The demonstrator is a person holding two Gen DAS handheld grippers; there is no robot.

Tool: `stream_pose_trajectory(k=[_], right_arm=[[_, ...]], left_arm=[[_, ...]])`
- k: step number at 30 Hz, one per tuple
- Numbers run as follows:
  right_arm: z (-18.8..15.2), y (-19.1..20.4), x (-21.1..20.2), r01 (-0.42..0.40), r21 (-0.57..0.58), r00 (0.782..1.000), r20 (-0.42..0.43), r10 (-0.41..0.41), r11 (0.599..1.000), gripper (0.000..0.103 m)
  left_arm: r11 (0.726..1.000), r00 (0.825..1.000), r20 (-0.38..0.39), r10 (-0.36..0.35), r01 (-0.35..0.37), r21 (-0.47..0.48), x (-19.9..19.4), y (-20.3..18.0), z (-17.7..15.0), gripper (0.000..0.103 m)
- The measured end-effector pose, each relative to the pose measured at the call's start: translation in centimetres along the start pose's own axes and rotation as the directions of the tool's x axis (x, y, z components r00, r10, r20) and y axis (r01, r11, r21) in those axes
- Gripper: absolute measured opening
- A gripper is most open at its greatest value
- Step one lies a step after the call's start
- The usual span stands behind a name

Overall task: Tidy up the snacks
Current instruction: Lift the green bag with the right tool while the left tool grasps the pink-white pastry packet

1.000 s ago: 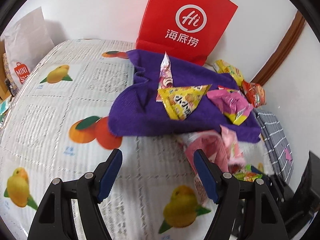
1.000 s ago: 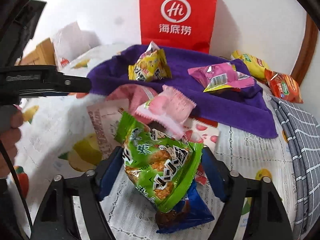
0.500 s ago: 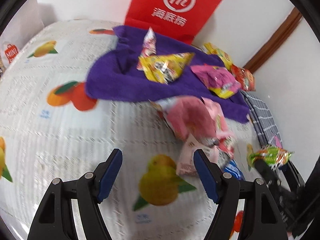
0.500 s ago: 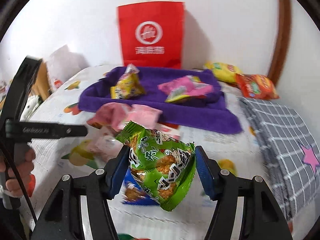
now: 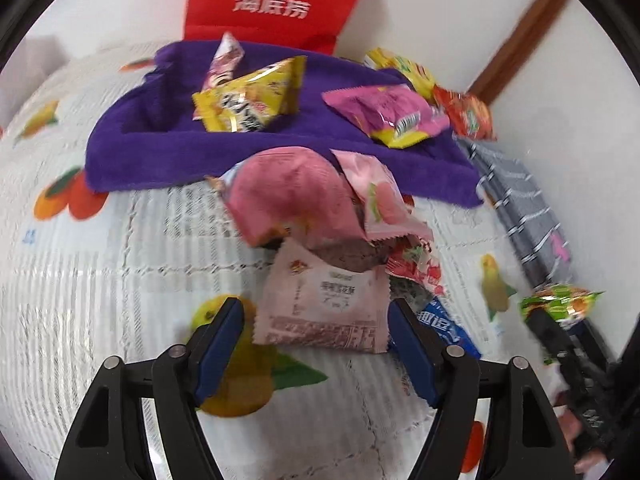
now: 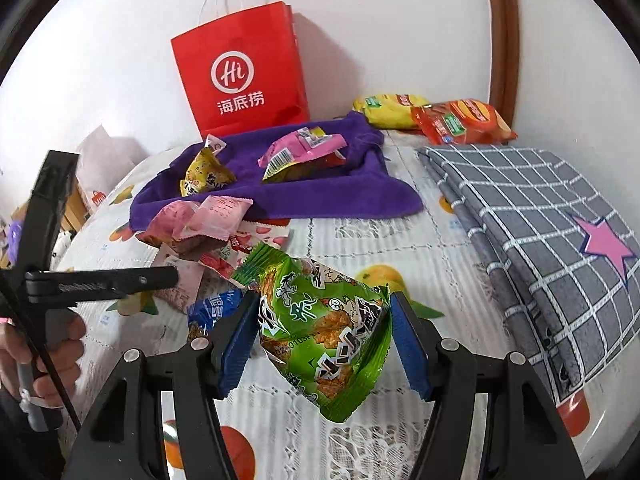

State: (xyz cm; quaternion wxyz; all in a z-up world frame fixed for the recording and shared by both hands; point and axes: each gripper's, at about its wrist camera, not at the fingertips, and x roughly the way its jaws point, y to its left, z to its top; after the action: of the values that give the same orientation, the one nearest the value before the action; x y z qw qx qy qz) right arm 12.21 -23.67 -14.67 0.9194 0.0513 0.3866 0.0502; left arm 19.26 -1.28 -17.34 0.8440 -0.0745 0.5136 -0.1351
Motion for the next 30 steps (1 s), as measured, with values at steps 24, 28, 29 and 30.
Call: stream_pose_trajectory(k=[24, 28, 29, 30], right_arm=[[-0.9, -1.1, 0.5, 0.001, 0.027, 1.0, -0.024, 0.0, 1.0, 0.064], [-0.4, -0.7, 0.0, 0.003, 0.023, 1.0, -0.018, -0.003, 1.0, 0.064], [-0.3, -0.5, -0.1, 0.001, 0.022, 1.0, -0.016, 0.0, 1.0, 0.064], [-0.1, -0.4, -0.2, -0.002, 0.023, 1.0, -0.014, 0.002, 1.0, 0.064]], left_arm=[[0.986, 0.989, 0.077, 0.123, -0.131, 0.101, -0.1, -2.4, -1.6, 0.051], [0.991, 0.992, 0.077, 0.103, -0.109, 0.076, -1.0, -1.4, -2.2, 0.05], [0.992, 0.992, 0.077, 0.098, -0.104, 0.072, -1.3, -1.2, -2.3, 0.05], [0.993, 0.993, 0.078, 0.094, -0.099, 0.068, -1.6, -1.0, -2.4, 0.05]])
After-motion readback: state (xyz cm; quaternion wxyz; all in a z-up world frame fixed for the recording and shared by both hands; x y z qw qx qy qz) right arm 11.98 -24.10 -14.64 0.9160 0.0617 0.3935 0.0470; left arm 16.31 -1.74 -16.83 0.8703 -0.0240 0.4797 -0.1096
